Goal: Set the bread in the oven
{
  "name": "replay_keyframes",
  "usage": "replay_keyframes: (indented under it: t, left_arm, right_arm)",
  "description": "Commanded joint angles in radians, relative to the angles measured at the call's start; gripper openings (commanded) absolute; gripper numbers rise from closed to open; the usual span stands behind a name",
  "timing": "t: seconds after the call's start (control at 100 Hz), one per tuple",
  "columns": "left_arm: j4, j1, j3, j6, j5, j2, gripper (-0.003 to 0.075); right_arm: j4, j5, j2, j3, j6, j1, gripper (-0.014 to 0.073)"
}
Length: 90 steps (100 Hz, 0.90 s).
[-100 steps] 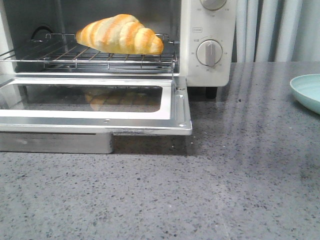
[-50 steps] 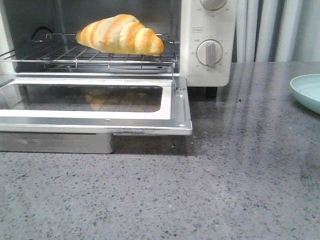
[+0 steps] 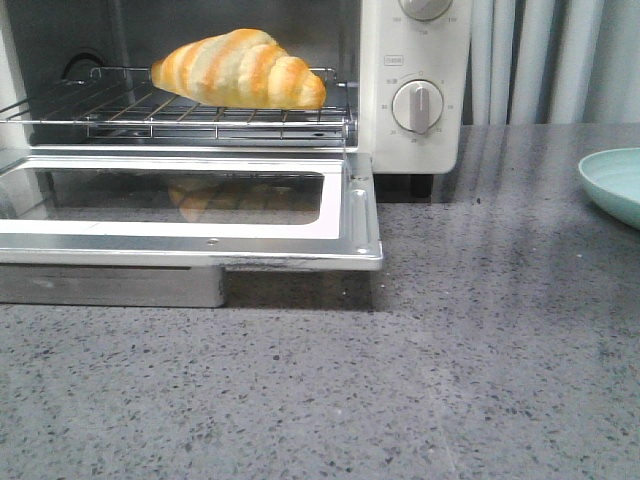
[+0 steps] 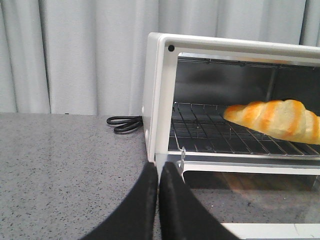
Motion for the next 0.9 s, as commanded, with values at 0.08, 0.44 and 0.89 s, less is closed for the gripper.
replay_keyframes:
  t: [0.08,0.44,0.89]
  left_arm:
    - [0.0,0.001,-0.024,-0.008,-0.089,-0.028,-0.0021]
    - [0.0,0.001,-0.024,-0.008,-0.089,-0.028,-0.0021]
    - [0.0,0.001,-0.024,-0.008,-0.089,-0.028,-0.0021]
  right_arm:
    - [-0.033,-0.148,-0.158,0.184,0.101,-0.075,0.0309]
    - [0.095,-0.445,-0.442,0.596,0.129,-0.283,0.0309]
    - [0.175,-0.905,-0.864,1.089,0.154,-0.36,0.0309]
